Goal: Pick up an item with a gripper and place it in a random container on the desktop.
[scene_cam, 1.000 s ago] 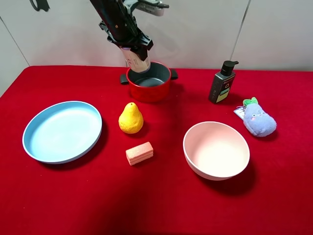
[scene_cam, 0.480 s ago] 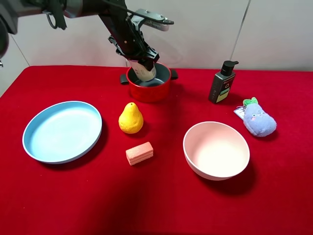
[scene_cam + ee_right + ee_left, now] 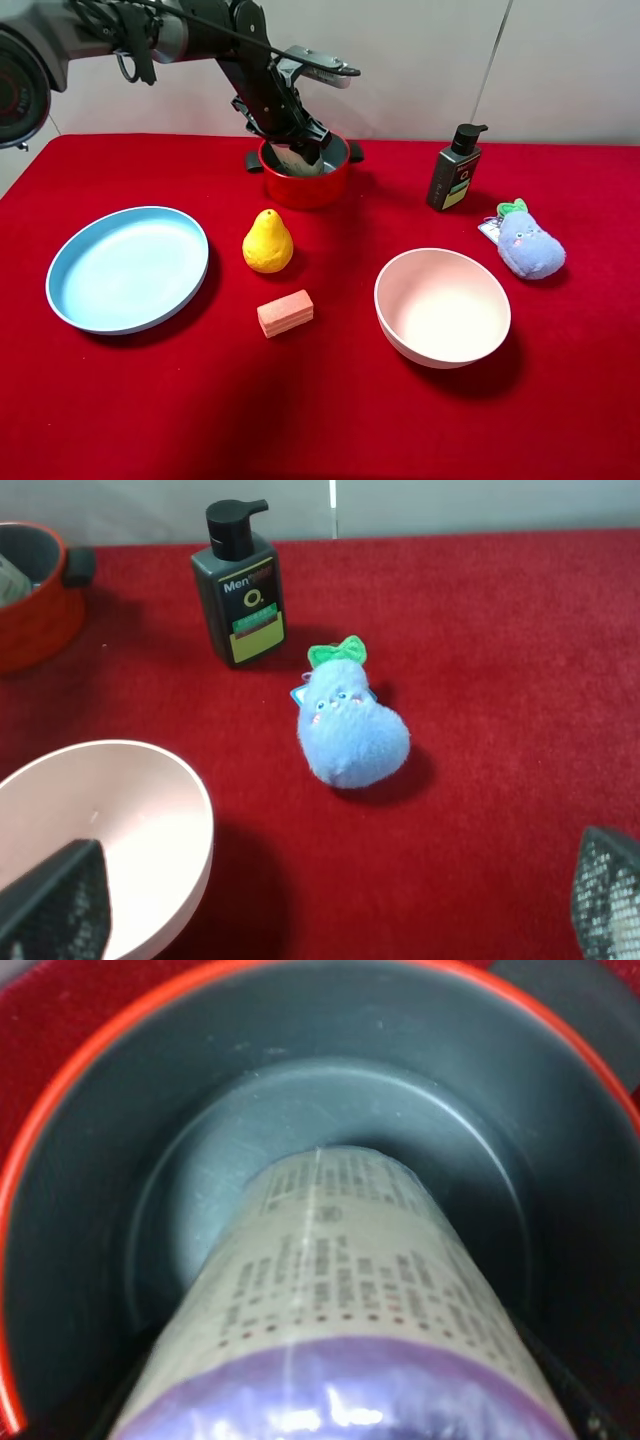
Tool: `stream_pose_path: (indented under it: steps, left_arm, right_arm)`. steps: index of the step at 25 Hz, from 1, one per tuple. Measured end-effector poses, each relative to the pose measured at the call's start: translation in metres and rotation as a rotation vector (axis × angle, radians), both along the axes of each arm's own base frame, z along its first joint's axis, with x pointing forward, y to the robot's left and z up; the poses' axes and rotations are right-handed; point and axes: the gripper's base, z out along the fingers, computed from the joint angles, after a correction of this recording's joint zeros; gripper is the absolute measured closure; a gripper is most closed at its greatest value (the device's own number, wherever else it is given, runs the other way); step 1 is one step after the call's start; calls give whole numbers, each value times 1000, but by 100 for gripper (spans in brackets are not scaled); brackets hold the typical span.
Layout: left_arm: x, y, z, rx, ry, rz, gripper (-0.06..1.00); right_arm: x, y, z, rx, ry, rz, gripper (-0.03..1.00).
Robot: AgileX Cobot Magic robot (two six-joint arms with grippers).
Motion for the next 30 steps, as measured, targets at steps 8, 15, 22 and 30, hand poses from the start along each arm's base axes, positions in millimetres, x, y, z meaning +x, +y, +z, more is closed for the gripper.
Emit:
stream_pose_path:
  steps: [8,15,22,30]
  left_arm:
    - [1,-1,0,-9,-13,2,32]
    - [5,-2,2,-31,-58,7,13]
    - [6,-3,3,-38,-69,8,-4]
    - [6,-3,3,-42,-74,9,-5]
  right_arm:
    - [0,0,0,0,0,0,28]
    - [0,0,0,0,0,0,28]
    - [0,0,0,0,0,0,28]
    - [0,0,0,0,0,0,28]
